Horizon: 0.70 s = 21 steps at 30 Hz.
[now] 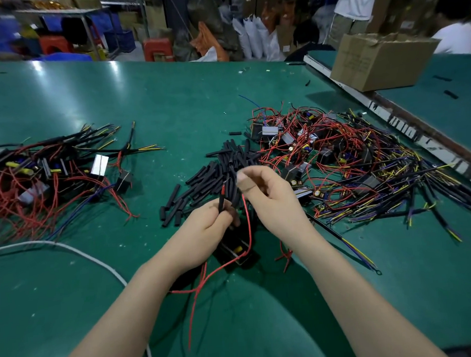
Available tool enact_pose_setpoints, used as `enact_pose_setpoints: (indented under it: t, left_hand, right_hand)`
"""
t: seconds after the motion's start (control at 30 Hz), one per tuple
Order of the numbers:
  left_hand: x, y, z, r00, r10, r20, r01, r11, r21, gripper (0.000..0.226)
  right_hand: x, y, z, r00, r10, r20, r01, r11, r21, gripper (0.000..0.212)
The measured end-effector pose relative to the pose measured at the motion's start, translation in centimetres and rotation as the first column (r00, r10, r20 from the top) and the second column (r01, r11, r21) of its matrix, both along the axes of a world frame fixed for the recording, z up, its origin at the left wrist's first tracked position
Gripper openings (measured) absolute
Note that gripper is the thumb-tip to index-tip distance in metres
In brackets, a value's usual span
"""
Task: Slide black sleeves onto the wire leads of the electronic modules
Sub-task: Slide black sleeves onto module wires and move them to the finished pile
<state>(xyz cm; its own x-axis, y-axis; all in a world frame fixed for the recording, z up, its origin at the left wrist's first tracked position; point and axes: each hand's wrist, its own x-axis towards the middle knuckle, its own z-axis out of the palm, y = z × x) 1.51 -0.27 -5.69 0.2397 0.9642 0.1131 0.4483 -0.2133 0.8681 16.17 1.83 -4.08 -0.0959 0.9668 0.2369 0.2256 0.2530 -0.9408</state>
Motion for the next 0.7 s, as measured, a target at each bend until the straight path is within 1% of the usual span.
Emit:
enact_pose_setpoints:
  t: [0.07, 0.1, 0.17, 0.2, 0.27, 0.33, 0.37, 0.43, 0.47, 0.5, 0.57, 0.63, 0.7]
  left_hand:
    - [-0.1, -0.1, 0.0, 1.0, -0.005, 0.017, 0.005, 1.0, -0.022, 0.023]
    - [-0.1, -0.1, 0.0, 1.0, -0.012, 0.015, 0.013, 1.0, -0.024, 0.022]
    - [0.0, -0.1, 0.1, 1.0, -0.027, 0.003, 0.027, 0.999, -0.02, 0.023]
    - [0.0, -0.2, 0.3, 0.999, -0.033, -0.003, 0.033, 0.999, -0.021, 0.026]
    - [0.0, -0.1, 0.4, 0.998, -0.045, -0.033, 0.044, 0.999, -0.022, 0.035]
    - [-0.1, -0.3, 0.4, 0.999, -0.041, -0.036, 0.04, 0.999, -0.016, 0.036]
    - [0.0, -0.4, 0.4, 1.0, -0.031, -0.003, 0.031, 1.0, -0.007, 0.034]
    - [0.1, -0.6, 0.2, 0.995, -0.014, 0.097, 0.012, 1.0, 0.026, 0.029]
    - [0.2, -0.7, 0.2, 0.993, -0.01, 0.121, 0.005, 0.999, 0.043, 0.026]
    - [0.3, -0.7, 0.2, 0.994, -0.01, 0.111, 0.003, 0.998, 0.063, 0.024]
    - [0.6, -0.7, 0.0, 0.998, -0.021, 0.052, 0.016, 0.996, 0.093, 0.029]
    - [0.7, -0.6, -0.1, 0.999, -0.025, 0.031, 0.023, 0.997, 0.07, 0.03]
    - [0.6, -0.6, -0.3, 0.999, -0.031, 0.038, 0.03, 0.999, 0.028, 0.029]
  right_hand:
    - [0.0, -0.2, 0.0, 0.998, 0.061, -0.033, -0.059, 0.997, 0.04, 0.019]
    - [0.0, -0.3, 0.1, 0.996, 0.084, 0.003, -0.084, 0.993, 0.08, 0.021]
    - [0.0, -0.5, 0.2, 0.991, 0.092, 0.096, -0.107, 0.98, 0.17, 0.019]
    - [0.1, -0.6, 0.2, 0.991, 0.078, 0.109, -0.099, 0.974, 0.205, 0.017]
    - [0.1, -0.6, 0.3, 0.995, 0.062, 0.083, -0.081, 0.964, 0.254, 0.014]
    - [0.1, -0.6, 0.3, 0.996, 0.061, 0.06, -0.075, 0.957, 0.279, 0.012]
    - [0.0, -0.7, 0.4, 0.996, 0.07, 0.05, -0.081, 0.959, 0.27, 0.011]
    - [-0.1, -0.9, 0.5, 0.994, 0.109, 0.003, -0.108, 0.973, 0.205, 0.009]
    - [0.0, -0.9, 0.6, 0.993, 0.119, -0.013, -0.115, 0.977, 0.181, 0.009]
    - [0.1, -0.9, 0.7, 0.994, 0.109, -0.019, -0.104, 0.979, 0.174, 0.009]
    - [0.4, -0.8, 0.9, 0.997, 0.07, -0.027, -0.065, 0.985, 0.158, 0.007]
    - [0.8, -0.7, 1.0, 0.999, 0.044, -0.019, -0.041, 0.993, 0.11, 0.007]
    - [1.1, -0.6, 1.0, 0.996, 0.092, -0.001, -0.092, 0.996, 0.017, 0.006]
